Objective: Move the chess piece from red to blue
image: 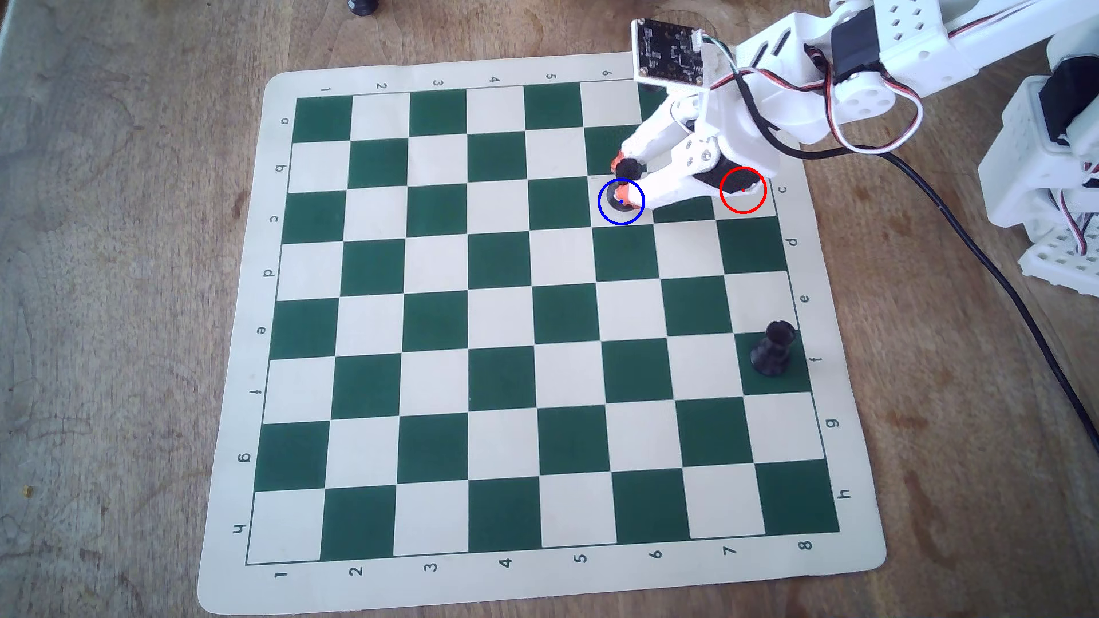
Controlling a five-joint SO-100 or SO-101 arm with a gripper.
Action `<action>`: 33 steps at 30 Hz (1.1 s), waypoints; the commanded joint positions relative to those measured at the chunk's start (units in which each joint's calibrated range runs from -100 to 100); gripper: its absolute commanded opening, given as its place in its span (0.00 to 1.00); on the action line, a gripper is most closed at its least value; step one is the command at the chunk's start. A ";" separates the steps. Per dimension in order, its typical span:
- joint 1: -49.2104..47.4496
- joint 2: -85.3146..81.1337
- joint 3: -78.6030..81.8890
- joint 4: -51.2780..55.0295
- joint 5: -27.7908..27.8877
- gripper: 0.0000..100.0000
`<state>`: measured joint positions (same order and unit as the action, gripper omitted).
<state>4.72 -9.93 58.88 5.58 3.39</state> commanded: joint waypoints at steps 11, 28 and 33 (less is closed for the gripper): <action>0.17 0.51 -3.58 -4.84 -0.39 0.38; 1.89 -3.14 -2.58 -5.25 -0.39 0.40; 2.36 -11.12 0.41 -5.25 -0.05 0.41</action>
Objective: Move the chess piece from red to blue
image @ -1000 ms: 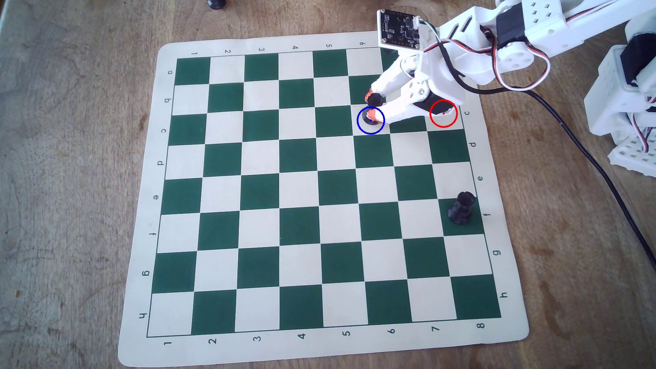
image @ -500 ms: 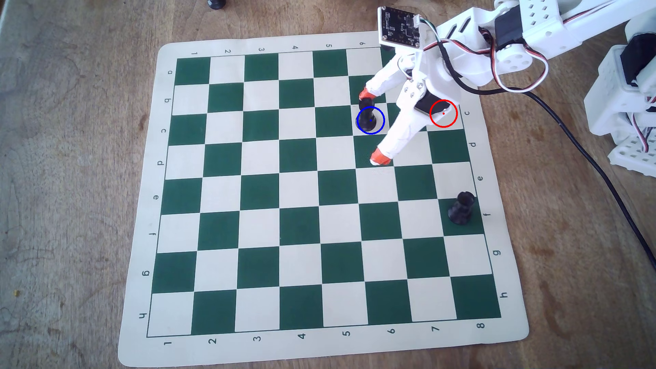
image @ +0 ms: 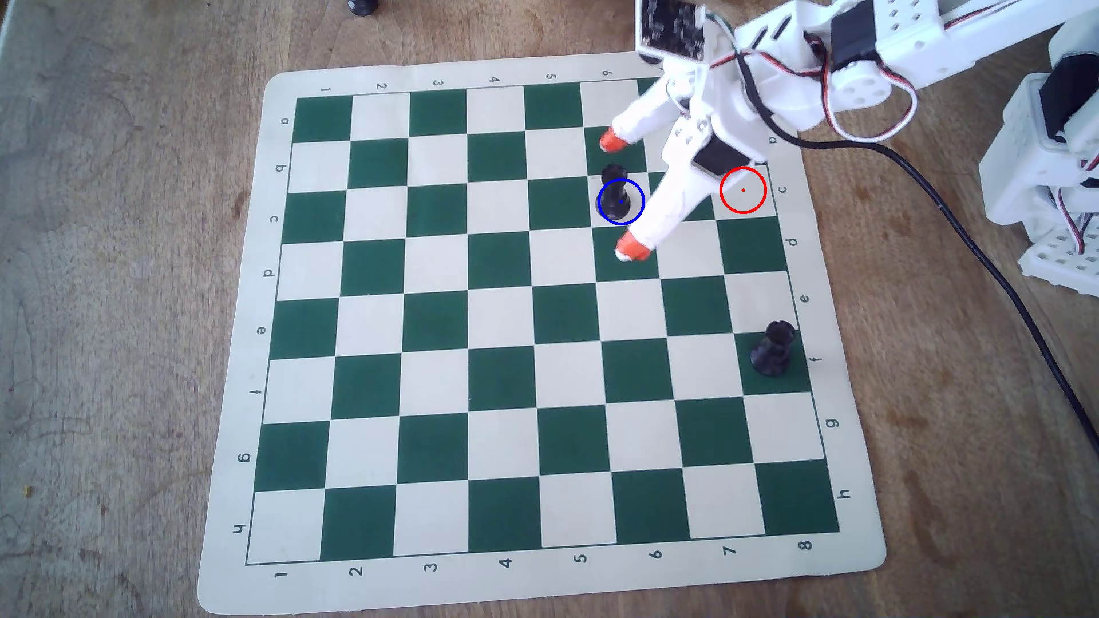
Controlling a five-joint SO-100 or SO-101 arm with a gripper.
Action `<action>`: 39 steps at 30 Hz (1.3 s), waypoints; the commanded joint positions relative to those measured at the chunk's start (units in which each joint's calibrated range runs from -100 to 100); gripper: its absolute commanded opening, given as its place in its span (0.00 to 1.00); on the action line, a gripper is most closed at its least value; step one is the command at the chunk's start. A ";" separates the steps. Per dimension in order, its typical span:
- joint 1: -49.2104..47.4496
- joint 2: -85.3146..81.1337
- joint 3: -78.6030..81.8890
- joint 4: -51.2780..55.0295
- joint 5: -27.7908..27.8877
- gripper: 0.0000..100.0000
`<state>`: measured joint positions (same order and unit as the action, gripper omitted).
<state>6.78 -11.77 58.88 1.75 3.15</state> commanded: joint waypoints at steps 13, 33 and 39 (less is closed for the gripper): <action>1.86 -34.66 10.39 -3.39 1.76 0.32; -0.02 -53.00 38.85 -71.04 5.52 0.00; 1.08 -55.80 41.12 -86.44 4.49 0.00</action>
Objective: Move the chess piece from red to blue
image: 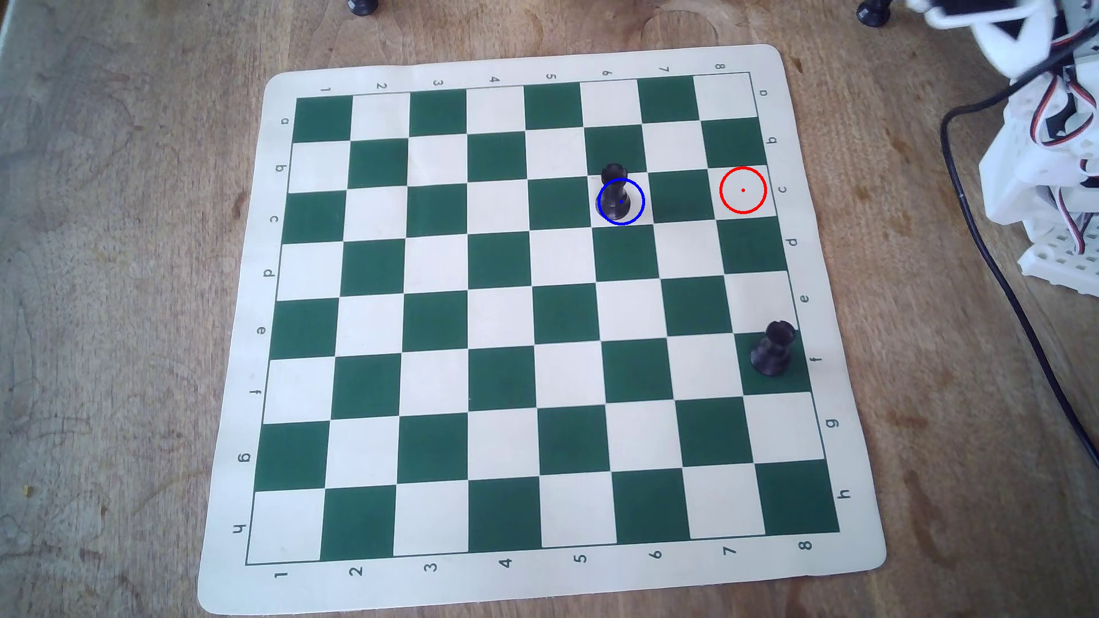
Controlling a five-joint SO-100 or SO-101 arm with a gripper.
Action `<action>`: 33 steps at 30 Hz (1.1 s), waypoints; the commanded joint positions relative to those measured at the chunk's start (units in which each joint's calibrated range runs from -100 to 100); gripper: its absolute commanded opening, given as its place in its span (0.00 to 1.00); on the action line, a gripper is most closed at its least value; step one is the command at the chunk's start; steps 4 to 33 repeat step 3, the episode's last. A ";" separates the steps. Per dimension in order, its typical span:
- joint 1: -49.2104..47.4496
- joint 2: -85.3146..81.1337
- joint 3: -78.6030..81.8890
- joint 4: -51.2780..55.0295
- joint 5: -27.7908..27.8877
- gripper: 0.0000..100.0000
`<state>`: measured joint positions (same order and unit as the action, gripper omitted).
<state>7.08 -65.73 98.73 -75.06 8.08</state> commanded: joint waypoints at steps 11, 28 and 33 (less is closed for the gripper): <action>-0.24 -1.08 1.27 -18.47 -0.78 0.00; -0.24 -1.08 1.27 -18.47 -0.78 0.00; -0.24 -1.08 1.27 -18.47 -0.78 0.00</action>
